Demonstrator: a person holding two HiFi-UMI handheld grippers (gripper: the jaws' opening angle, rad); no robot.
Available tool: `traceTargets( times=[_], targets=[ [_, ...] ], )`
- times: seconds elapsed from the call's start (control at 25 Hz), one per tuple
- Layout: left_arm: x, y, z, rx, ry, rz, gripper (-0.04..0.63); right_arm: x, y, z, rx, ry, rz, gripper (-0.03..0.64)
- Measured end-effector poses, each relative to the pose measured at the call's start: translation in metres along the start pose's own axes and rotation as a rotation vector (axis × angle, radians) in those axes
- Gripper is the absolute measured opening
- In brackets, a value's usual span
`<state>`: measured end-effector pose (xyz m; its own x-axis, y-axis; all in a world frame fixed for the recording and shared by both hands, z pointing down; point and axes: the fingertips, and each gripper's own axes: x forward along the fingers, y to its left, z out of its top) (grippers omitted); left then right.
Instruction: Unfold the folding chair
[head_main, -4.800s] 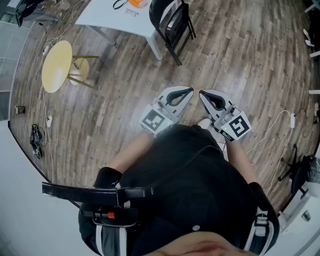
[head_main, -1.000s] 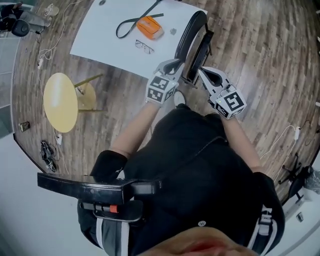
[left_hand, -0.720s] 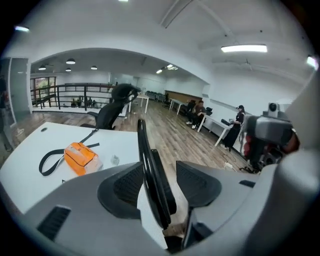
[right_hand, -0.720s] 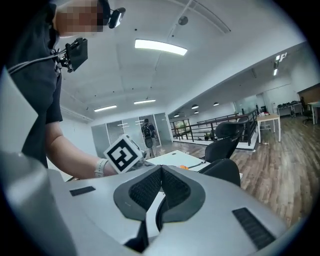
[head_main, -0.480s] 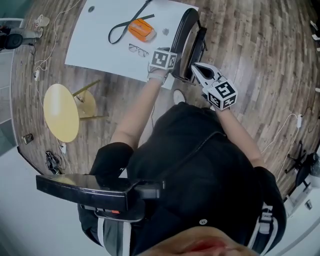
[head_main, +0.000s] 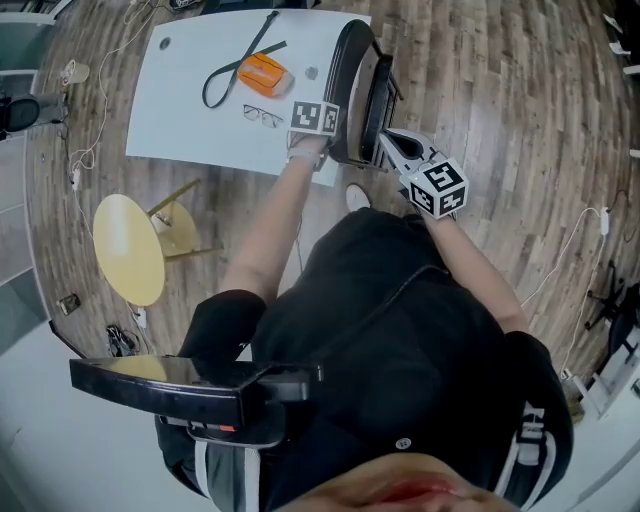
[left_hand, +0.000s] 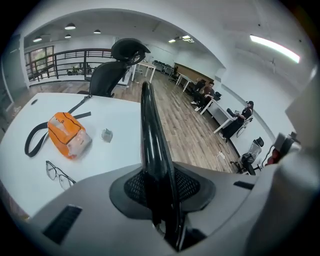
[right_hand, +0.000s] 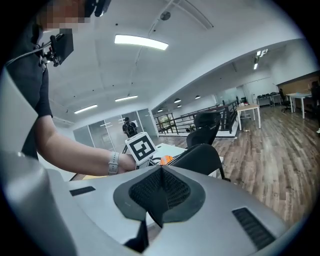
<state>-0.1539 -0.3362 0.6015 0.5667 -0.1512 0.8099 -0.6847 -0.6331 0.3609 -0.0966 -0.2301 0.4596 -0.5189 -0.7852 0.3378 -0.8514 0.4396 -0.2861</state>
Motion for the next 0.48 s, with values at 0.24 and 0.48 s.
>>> traceTargets(
  times=[0.24,0.48],
  targets=[
    [0.007,-0.033,0.002,0.017,-0.01,-0.006,0.092,-0.005,-0.033,-0.039,0.173,0.052,-0.062,0.008],
    [0.015,-0.072,0.005,0.014,-0.057,0.007,0.092,0.004,-0.08,-0.107,0.291,0.186,-0.129,0.009]
  ],
)
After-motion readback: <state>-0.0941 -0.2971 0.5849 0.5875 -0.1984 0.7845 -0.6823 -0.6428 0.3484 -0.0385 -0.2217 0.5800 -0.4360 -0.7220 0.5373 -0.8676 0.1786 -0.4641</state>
